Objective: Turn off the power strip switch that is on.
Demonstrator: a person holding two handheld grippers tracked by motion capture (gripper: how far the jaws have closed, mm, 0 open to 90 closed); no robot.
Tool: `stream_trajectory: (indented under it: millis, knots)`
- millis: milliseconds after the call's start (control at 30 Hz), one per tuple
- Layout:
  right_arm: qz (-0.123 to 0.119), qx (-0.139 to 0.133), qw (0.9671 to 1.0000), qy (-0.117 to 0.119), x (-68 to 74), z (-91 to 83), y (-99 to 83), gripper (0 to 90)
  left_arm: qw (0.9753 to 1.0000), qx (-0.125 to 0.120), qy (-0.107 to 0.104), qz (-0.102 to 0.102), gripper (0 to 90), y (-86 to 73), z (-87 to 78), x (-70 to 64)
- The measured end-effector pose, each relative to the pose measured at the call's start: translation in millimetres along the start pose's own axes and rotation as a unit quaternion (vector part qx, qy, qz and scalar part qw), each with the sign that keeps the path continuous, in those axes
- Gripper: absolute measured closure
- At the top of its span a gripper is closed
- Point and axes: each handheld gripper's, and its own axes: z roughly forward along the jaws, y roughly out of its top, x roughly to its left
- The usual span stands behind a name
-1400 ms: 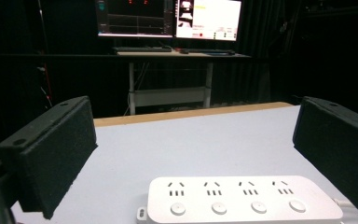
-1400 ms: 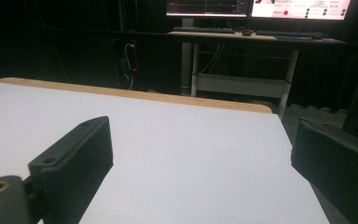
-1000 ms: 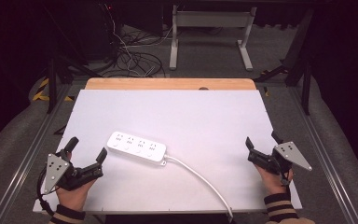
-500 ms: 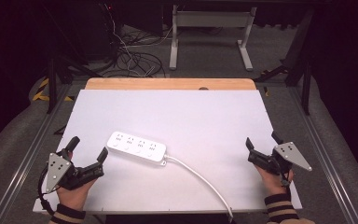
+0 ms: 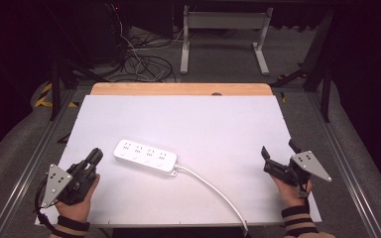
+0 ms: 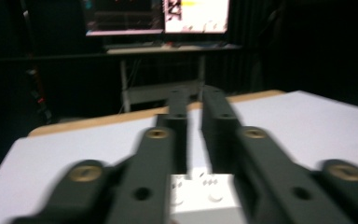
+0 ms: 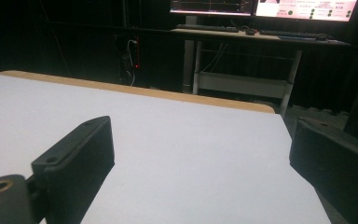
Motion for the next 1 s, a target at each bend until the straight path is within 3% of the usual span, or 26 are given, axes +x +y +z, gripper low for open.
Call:
stream_trajectory:
  millis: [67, 167, 367, 433, 500, 567, 700, 867, 1000]
  knots:
    - [0.000, 0.000, 1.0000, 0.000, 0.0, -0.2, 0.0, 7.2, 0.9995, 0.020, 0.017, -0.018, 90.0, 3.2, -1.5, 6.2]
    - [0.000, 0.000, 1.0000, 0.000, 0.2, -0.4, 0.0, 7.2, 0.9987, 0.024, 0.027, -0.036, 90.0, 5.2, -2.4, 12.2]
    - [-0.004, 0.003, 1.0000, 0.000, 0.3, -1.2, -0.4, 7.4, 0.9979, 0.019, 0.052, -0.035, 90.0, 15.7, -3.5, 17.4]
    - [-0.005, 0.005, 1.0000, 0.000, 0.2, -1.5, -0.8, 7.7, 0.9979, 0.015, 0.061, -0.016, 90.0, 28.6, -4.7, 17.4]
    - [-0.006, 0.005, 1.0000, -0.002, 0.0, -2.3, -0.8, 7.8, 0.9979, 0.015, 0.060, -0.018, 90.0, 32.9, -3.8, 17.8]
    - [-0.005, 0.004, 1.0000, -0.002, -0.4, -2.9, -0.8, 7.9, 0.9982, 0.017, 0.042, -0.040, 90.0, 47.8, 1.1, 20.5]
    - [-0.005, 0.007, 0.9999, -0.005, -0.9, -3.7, -1.3, 8.1, 0.9985, 0.014, 0.028, -0.044, 89.9, 61.5, 4.5, 16.6]
    - [-0.006, 0.008, 0.9999, -0.006, -0.9, -4.5, -1.4, 8.2, 0.9991, 0.033, -0.005, -0.027, 89.9, 77.0, 22.5, -1.7]
    - [-0.007, 0.009, 0.9999, -0.007, -1.1, -5.0, -1.7, 8.5, 0.9973, 0.062, -0.040, -0.005, 89.8, 81.8, 39.2, -22.1]
